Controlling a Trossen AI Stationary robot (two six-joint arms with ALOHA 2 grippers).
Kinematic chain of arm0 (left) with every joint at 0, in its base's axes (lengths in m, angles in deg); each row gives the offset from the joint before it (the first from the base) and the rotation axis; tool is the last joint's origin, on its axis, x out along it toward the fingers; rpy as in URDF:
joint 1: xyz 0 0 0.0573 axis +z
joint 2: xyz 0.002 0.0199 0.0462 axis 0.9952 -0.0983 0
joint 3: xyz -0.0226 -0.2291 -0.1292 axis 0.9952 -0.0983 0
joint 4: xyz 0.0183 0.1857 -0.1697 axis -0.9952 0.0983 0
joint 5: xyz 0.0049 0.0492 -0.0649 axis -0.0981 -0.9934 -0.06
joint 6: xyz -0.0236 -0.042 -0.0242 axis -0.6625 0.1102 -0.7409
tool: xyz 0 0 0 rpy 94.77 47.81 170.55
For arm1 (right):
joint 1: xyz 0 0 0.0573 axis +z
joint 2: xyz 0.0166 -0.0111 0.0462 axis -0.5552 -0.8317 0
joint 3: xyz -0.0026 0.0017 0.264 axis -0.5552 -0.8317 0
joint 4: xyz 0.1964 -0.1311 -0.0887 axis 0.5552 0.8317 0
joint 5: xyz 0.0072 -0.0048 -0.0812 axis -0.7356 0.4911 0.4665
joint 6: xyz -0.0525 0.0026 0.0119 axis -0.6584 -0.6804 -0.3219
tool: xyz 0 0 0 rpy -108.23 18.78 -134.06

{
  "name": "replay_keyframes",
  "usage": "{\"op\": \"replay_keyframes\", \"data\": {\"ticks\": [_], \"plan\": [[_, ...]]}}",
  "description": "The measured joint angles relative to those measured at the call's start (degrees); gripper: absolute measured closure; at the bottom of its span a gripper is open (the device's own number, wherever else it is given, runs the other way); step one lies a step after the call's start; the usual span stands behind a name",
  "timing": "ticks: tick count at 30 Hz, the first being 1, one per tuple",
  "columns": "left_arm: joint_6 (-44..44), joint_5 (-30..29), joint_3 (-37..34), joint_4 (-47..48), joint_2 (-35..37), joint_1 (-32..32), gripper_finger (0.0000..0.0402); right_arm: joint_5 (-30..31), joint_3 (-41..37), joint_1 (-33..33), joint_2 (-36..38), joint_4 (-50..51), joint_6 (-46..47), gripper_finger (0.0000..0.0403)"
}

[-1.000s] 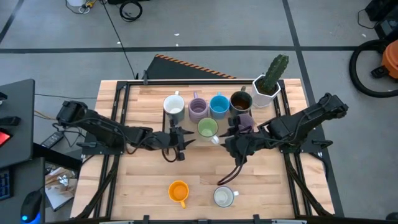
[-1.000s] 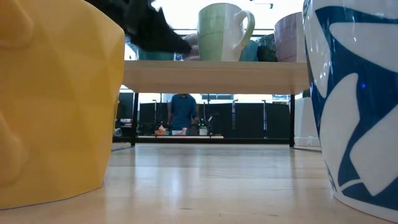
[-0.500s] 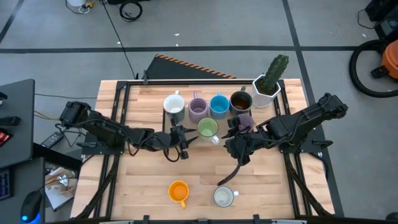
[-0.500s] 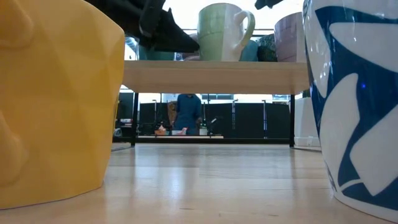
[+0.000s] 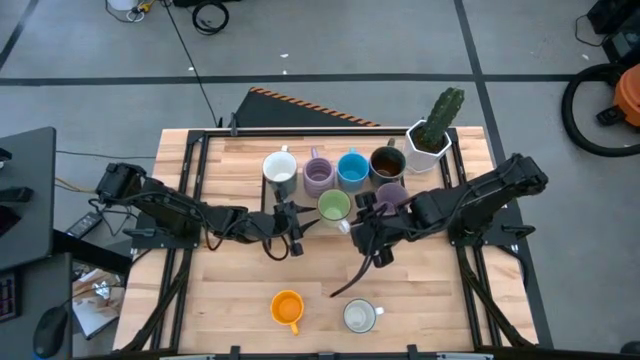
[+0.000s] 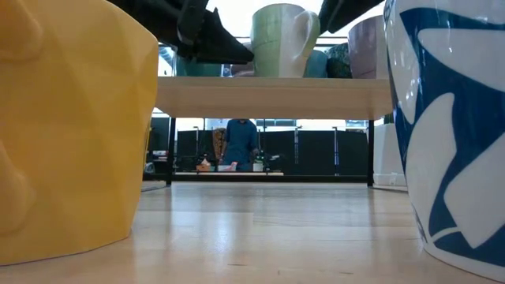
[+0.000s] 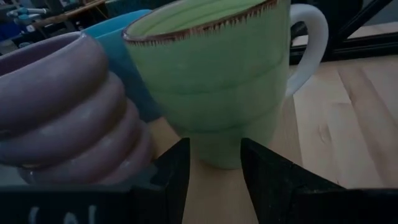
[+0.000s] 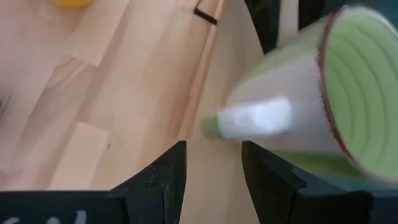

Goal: Place coffee mugs
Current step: Adjust the green mug on the shelf

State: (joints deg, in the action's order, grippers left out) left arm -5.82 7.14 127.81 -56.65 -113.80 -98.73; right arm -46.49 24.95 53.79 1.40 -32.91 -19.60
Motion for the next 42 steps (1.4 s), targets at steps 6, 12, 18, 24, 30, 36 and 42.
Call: {"op": "replay_keyframes", "data": {"ticks": [6,12,18,24,30,36,42], "plan": [[-2.2,0.0,0.0,-1.0,0.0,0.1,0.0253,-1.0,0.4,-0.7,-0.5,-1.4,0.6,0.0243],[-2.3,0.0,0.0,-1.7,0.0,0.1,0.0253,-1.4,0.4,-1.7,-0.6,-2.4,2.1,0.0243],[-2.2,0.0,0.0,-2.5,0.0,0.1,0.0253,-1.9,0.4,-1.9,-0.6,-2.9,3.3,0.0243],[-2.7,0.2,0.0,-2.7,0.0,0.1,0.0253,-2.4,0.4,-1.9,-0.6,-5.6,4.1,0.0243],[-3.0,0.2,0.0,-3.2,0.1,0.1,0.0253,-2.8,0.4,-2.7,-0.6,-7.5,7.9,0.0243],[-3.2,0.2,0.0,-3.6,0.1,0.1,0.0253,-4.3,0.4,-3.4,-0.7,-8.5,13.6,0.0243],[-3.4,0.2,0.0,-4.2,0.1,0.1,0.0253,-4.2,0.4,-3.7,-0.7,-10.2,16.2,0.0243]]}}
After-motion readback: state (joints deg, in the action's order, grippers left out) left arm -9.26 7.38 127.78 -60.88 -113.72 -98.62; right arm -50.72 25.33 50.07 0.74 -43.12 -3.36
